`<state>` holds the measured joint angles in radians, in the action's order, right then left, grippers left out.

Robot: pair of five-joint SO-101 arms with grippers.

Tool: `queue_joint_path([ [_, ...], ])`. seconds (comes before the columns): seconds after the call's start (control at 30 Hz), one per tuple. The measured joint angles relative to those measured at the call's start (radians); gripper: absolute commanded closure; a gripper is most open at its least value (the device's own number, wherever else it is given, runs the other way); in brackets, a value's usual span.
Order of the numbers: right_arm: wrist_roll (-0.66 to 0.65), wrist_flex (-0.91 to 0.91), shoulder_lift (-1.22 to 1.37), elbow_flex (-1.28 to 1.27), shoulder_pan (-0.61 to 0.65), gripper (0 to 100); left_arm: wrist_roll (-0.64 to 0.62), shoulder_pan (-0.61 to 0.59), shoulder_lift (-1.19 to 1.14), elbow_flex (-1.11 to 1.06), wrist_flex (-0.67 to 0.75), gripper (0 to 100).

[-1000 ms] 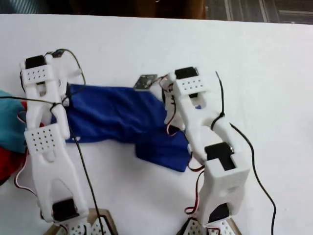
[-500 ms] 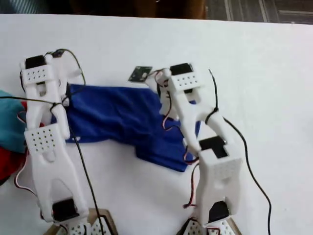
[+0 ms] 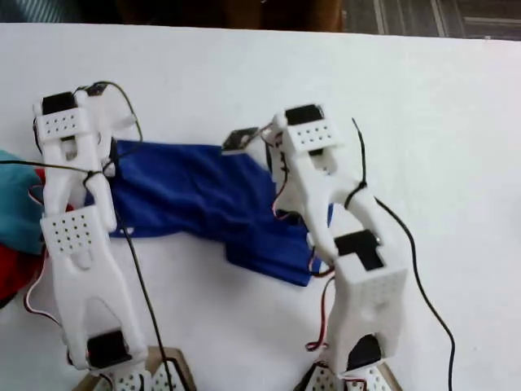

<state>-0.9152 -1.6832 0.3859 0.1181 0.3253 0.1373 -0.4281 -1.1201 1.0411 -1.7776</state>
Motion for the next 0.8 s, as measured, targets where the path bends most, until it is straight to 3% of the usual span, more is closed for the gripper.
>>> queue_joint_path([
  [0.1,0.000,0.081,-0.055,-0.146,0.005,85.7,0.000,0.000,0.000,0.000,0.000,97],
  [0.6,0.000,0.259,-0.084,-0.361,0.043,88.3,0.000,0.000,0.000,0.000,0.000,97],
  [0.8,0.000,0.301,-0.095,-0.384,0.055,97.7,0.000,0.000,0.000,0.000,0.000,97],
])
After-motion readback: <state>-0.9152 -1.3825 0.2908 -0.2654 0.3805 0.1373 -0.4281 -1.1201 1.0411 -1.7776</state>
